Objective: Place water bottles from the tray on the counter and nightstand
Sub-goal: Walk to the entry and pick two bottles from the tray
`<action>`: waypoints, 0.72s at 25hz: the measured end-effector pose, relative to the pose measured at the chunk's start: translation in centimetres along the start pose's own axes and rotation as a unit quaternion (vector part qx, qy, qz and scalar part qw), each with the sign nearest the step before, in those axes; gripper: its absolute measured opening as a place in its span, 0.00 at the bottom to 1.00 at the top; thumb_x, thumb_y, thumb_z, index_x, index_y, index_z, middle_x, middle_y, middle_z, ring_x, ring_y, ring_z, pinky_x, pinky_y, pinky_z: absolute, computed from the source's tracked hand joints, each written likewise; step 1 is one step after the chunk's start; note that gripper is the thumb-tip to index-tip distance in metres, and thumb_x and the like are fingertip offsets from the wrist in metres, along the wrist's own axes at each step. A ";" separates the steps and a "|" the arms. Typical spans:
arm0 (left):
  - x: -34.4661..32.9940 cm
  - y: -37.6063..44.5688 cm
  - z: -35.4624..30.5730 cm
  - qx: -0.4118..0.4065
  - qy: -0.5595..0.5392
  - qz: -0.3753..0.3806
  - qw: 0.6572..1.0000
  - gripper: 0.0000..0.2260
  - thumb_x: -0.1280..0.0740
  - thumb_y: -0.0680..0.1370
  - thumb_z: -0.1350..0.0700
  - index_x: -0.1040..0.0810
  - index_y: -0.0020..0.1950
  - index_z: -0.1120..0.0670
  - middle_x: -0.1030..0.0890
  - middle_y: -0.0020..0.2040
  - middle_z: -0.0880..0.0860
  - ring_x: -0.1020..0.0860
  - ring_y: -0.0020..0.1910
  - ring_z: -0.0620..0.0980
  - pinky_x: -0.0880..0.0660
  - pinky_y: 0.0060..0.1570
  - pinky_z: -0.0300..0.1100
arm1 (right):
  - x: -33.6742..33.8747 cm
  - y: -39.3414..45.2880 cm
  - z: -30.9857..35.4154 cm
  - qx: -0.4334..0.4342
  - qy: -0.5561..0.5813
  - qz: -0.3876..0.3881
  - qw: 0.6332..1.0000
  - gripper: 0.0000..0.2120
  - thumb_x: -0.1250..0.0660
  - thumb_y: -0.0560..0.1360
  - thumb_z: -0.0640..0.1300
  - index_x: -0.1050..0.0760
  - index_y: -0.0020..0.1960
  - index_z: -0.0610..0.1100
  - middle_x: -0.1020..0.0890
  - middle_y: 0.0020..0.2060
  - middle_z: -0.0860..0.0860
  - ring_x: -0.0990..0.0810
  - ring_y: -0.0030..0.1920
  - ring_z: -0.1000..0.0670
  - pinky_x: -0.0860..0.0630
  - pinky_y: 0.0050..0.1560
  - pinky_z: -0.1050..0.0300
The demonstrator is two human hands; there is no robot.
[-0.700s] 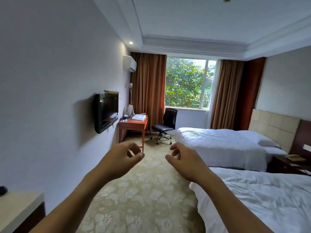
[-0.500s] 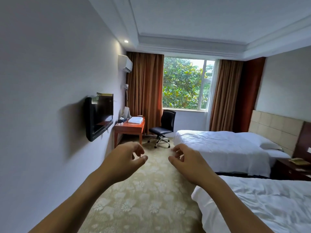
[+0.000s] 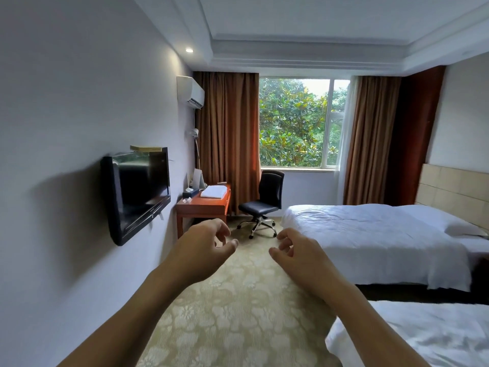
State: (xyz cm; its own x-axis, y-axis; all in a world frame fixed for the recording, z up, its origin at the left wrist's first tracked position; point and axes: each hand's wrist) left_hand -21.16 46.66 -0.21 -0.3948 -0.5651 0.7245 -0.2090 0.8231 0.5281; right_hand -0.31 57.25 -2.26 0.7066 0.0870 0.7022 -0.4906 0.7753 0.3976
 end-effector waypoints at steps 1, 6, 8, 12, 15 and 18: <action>-1.3 3.0 1.1 0.002 0.006 -0.002 1.000 0.06 0.31 0.75 0.43 0.25 0.47 0.42 0.21 0.41 0.40 0.22 0.39 0.38 0.20 0.41 0.40 | -0.6 3.2 -1.6 0.004 -0.002 -0.005 1.000 0.18 0.33 0.75 0.58 0.26 0.62 0.52 0.21 0.47 0.60 0.21 0.47 0.56 0.22 0.50 0.55; -6.3 17.8 6.0 0.011 0.028 -0.013 0.999 0.06 0.31 0.75 0.43 0.26 0.46 0.41 0.20 0.39 0.41 0.21 0.36 0.39 0.23 0.36 0.35 | -1.3 19.9 -7.8 0.018 0.019 -0.023 0.999 0.18 0.31 0.75 0.56 0.26 0.61 0.50 0.21 0.46 0.58 0.21 0.46 0.57 0.26 0.42 0.61; -7.7 22.7 7.8 0.014 0.028 -0.013 0.999 0.06 0.31 0.75 0.42 0.28 0.43 0.39 0.20 0.38 0.41 0.21 0.35 0.38 0.25 0.35 0.34 | -1.6 25.4 -9.3 0.023 0.028 -0.019 0.999 0.19 0.31 0.75 0.56 0.27 0.62 0.50 0.21 0.45 0.58 0.21 0.44 0.58 0.28 0.39 0.63; -11.0 31.5 11.8 0.013 0.023 -0.008 1.000 0.07 0.31 0.74 0.41 0.27 0.42 0.40 0.20 0.38 0.40 0.21 0.36 0.37 0.27 0.35 0.33 | -3.5 34.6 -12.6 0.036 0.020 -0.011 0.999 0.20 0.31 0.75 0.57 0.27 0.63 0.51 0.20 0.44 0.59 0.21 0.44 0.58 0.26 0.41 0.62; -14.5 38.1 15.5 -0.004 0.021 -0.003 1.000 0.07 0.32 0.74 0.41 0.26 0.47 0.41 0.21 0.40 0.40 0.21 0.38 0.37 0.28 0.35 0.31 | -5.8 41.5 -16.0 0.044 0.004 -0.004 0.999 0.22 0.30 0.73 0.58 0.28 0.63 0.52 0.21 0.45 0.59 0.20 0.44 0.57 0.25 0.42 0.61; -17.9 45.6 20.2 -0.007 0.023 -0.016 1.000 0.06 0.32 0.75 0.42 0.23 0.45 0.43 0.20 0.38 0.42 0.21 0.35 0.39 0.27 0.35 0.33 | -8.4 49.6 -19.2 0.041 -0.008 -0.012 0.999 0.19 0.30 0.73 0.58 0.28 0.59 0.51 0.20 0.44 0.56 0.20 0.43 0.55 0.23 0.42 0.58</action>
State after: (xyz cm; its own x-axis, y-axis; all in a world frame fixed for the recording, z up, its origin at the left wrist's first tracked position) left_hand -41.67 95.45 1.90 -0.3466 -0.5933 0.7265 -0.2089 0.8039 0.5569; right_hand -20.82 106.97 0.20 0.7101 0.0581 0.7017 -0.5143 0.7234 0.4606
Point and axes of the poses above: each hand's wrist, its own y-axis towards the middle knuckle, its own x-axis out of the back of the hand, z = x × y
